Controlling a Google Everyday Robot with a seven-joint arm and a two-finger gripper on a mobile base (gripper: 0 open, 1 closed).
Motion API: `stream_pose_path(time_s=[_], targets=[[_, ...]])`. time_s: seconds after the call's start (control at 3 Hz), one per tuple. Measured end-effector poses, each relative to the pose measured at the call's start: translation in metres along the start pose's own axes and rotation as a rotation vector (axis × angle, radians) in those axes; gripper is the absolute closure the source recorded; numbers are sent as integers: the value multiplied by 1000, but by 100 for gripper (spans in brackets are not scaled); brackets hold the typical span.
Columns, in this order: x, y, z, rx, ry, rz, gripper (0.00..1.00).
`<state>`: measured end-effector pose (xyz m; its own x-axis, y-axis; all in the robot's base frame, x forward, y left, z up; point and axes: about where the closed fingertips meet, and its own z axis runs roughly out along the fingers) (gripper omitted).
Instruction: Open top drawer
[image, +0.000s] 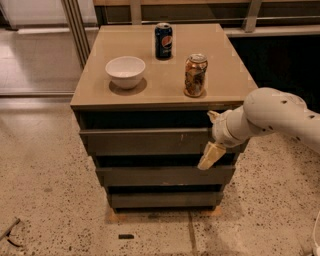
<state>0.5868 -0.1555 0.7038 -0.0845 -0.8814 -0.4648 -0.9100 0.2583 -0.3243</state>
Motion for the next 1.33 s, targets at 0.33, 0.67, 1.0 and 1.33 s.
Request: stream_pose_path(time_s=[0.33, 0.67, 1.0, 1.33], targets=[[-2, -11, 17, -21, 1, -15, 0], [2, -15, 37, -59, 23, -11, 0], [7, -12, 70, -128, 61, -7, 0], [7, -12, 70, -128, 61, -7, 0]])
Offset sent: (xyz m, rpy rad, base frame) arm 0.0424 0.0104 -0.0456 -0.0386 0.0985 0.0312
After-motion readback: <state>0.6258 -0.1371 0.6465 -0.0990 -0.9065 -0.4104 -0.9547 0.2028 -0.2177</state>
